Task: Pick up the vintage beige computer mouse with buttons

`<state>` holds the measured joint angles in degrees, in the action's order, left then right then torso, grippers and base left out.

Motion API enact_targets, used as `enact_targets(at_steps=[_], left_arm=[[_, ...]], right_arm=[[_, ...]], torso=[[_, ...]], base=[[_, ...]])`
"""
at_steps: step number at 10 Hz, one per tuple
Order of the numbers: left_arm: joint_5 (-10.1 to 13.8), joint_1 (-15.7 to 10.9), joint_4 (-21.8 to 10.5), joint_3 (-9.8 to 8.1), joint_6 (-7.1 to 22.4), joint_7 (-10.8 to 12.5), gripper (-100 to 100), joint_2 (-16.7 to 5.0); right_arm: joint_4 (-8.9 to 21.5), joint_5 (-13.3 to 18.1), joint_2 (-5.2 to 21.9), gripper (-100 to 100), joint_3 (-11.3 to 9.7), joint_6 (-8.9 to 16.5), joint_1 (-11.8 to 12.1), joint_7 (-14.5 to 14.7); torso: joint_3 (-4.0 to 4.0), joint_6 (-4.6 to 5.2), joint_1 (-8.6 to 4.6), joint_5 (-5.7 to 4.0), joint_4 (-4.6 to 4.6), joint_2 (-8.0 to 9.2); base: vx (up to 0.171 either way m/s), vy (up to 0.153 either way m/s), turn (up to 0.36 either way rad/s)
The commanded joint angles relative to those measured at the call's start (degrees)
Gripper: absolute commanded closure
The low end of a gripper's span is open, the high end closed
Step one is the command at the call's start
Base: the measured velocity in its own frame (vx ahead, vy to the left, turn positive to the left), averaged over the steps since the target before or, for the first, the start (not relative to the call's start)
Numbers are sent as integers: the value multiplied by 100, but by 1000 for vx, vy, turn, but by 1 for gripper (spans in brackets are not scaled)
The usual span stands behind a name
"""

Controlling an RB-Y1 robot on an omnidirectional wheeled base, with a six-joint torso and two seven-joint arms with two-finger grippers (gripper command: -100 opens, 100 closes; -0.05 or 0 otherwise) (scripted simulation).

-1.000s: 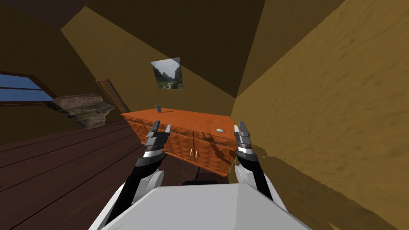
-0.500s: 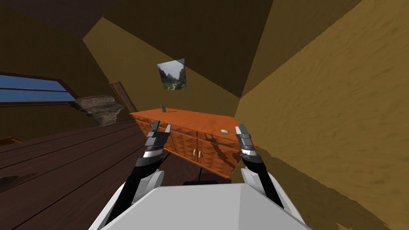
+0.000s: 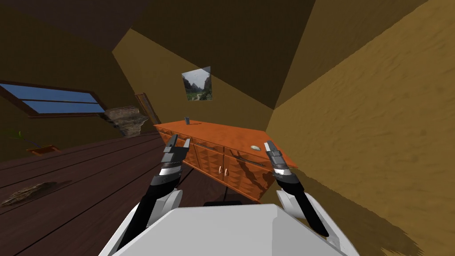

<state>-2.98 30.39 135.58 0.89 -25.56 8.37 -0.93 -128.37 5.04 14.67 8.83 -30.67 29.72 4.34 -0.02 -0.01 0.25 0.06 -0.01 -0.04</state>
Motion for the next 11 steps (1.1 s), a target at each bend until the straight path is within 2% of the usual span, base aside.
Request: enact_targets(at_steps=[1,2,3,4,5,6,7,8,9,10,11], left_arm=[[0,0,0,0,0,0,0,0],[0,0,0,0,0,0,0,0],[0,0,0,0,0,0,0,0],[0,1,0,0,0,0,0,0],[0,0,0,0,0,0,0,0],[0,1,0,-1,0,0,0,0],[0,0,0,0,0,0,0,0],[0,1,0,-1,0,0,0,0],[0,0,0,0,0,0,0,0],[0,1,0,-1,0,0,0,0],[0,1,0,-1,0,0,0,-1]], right_arm=[[75,-15,211,-100,93,-67,25,-35],[225,-31,419,-100,270,-176,69,-96],[225,-31,541,-100,270,-176,69,-96],[384,-40,731,-100,448,-291,116,-160],[384,-40,891,-100,448,-291,116,-160],[551,-42,1078,-100,623,-409,166,-226],[551,-42,1240,-100,623,-409,166,-226],[724,-35,1413,-100,794,-529,220,-295],[724,-35,1592,-100,794,-529,220,-295],[724,-35,1647,-100,794,-529,220,-295],[902,-19,1878,-100,958,-652,277,-365]], torso=[[0,0,0,0,0,0],[-1,2,-4,0,0,-1],[-2,0,0,0,-1,-3],[-1,2,-5,0,0,-2],[-2,0,-6,-1,-1,-4],[-2,2,-9,-1,-1,-4],[-3,0,-6,-1,-1,-4],[-2,3,-10,-1,-1,-3],[-1,1,-3,-1,-1,-2],[-1,2,-7,-1,0,-2],[0,3,-18,-3,0,1]], base=[[18,59,70],[21,73,154],[19,54,59],[25,57,141],[25,44,66],[26,57,142],[24,42,63],[21,68,125],[21,50,72],[12,12,-1],[19,34,164]])
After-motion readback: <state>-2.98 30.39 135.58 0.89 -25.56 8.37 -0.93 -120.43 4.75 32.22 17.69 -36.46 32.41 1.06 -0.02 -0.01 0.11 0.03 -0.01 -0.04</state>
